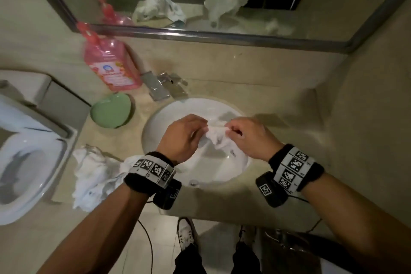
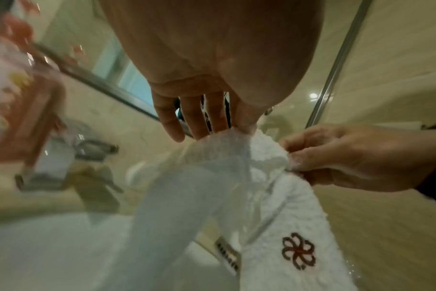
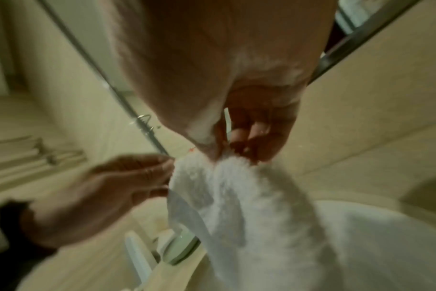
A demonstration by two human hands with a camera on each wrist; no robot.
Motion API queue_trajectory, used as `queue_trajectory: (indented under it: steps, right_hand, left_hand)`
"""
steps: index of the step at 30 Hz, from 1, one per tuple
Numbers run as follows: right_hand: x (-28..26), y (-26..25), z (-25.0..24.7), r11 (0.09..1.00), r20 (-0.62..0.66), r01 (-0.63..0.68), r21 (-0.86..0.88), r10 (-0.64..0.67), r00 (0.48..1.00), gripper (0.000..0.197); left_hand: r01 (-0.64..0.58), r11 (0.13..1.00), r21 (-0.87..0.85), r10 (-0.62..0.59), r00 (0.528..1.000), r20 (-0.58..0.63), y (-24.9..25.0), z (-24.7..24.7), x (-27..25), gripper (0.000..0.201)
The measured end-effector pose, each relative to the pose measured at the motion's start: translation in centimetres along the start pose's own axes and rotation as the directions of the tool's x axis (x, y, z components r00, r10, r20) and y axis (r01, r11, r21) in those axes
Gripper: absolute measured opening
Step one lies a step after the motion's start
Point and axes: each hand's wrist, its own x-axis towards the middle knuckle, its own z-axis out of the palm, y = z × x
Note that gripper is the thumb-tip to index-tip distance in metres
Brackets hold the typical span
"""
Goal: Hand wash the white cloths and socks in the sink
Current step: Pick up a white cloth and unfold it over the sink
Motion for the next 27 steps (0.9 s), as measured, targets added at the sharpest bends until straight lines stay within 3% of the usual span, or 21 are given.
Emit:
queue_trajectory:
  steps: [5, 9, 12, 14, 16, 18, 20, 23, 25, 27]
  right_hand:
    - [4.7, -7.2, 2.1, 0.997, 0.002, 0.053, 0.058, -0.054, 0.999, 0.014]
    - [7.5, -11.0, 4.3, 0.984, 0.015, -0.009, 0.179, 0.006, 1.0, 0.021]
    - [9.3, -13.9, 7.3, 0.991, 0.136, 0.053, 0.121, -0.07, 0.988, 0.023]
    - [10.5, -15.1, 8.4, 0.998, 0.272, 0.035, 0.06, -0.05, 0.961, 0.04]
    - [11.6, -15.7, 9.0, 0.999, 0.331, 0.045, -0.008, -0.04, 0.943, 0.049]
    - [12.4, -15.8, 9.3, 0.993, 0.247, 0.079, 0.087, -0.099, 0.964, 0.041]
    - [13.1, -16.1, 9.8, 0.941, 0.149, 0.106, 0.321, -0.161, 0.976, 0.035]
    - [14.5, -16.9, 10.5, 0.766, 0.181, 0.033, 0.642, -0.194, 0.964, 0.034]
    - [16.3, -17.2, 11.0, 0.768, 0.261, -0.01, 0.64, -0.205, 0.943, 0.043]
    - [18.0, -17.2, 11.7, 0.851, 0.301, -0.024, 0.525, -0.159, 0.94, 0.057]
  left_hand:
    - [0.094, 0.991, 0.094, -0.089, 0.994, -0.057, -4.6, -6.9, -1.7, 0.021]
    - [0.131, 0.991, -0.034, -0.135, 0.975, -0.179, -7.0, -10.3, -3.1, 0.026]
    - [0.177, 0.983, -0.039, -0.181, 0.949, -0.257, -9.0, -12.6, -4.1, 0.027]
    - [0.203, 0.971, -0.129, -0.23, 0.938, -0.258, -10.5, -13.5, -4.4, 0.024]
    - [0.253, 0.944, -0.21, -0.302, 0.921, -0.245, -11.8, -13.9, -4.5, 0.023]
    - [0.356, 0.882, -0.307, -0.432, 0.872, -0.229, -13.6, -14.1, -4.4, 0.018]
    - [0.459, 0.8, -0.386, -0.554, 0.812, -0.182, -15.1, -13.9, -4.3, 0.015]
    - [0.608, 0.723, -0.327, -0.62, 0.78, 0.079, -15.9, -12.9, -4.4, 0.014]
    - [0.64, 0.598, -0.482, -0.647, 0.741, 0.181, -15.7, -12.4, -4.3, 0.027]
    - [0.553, 0.366, -0.748, -0.679, 0.708, 0.192, -15.1, -12.3, -4.1, 0.043]
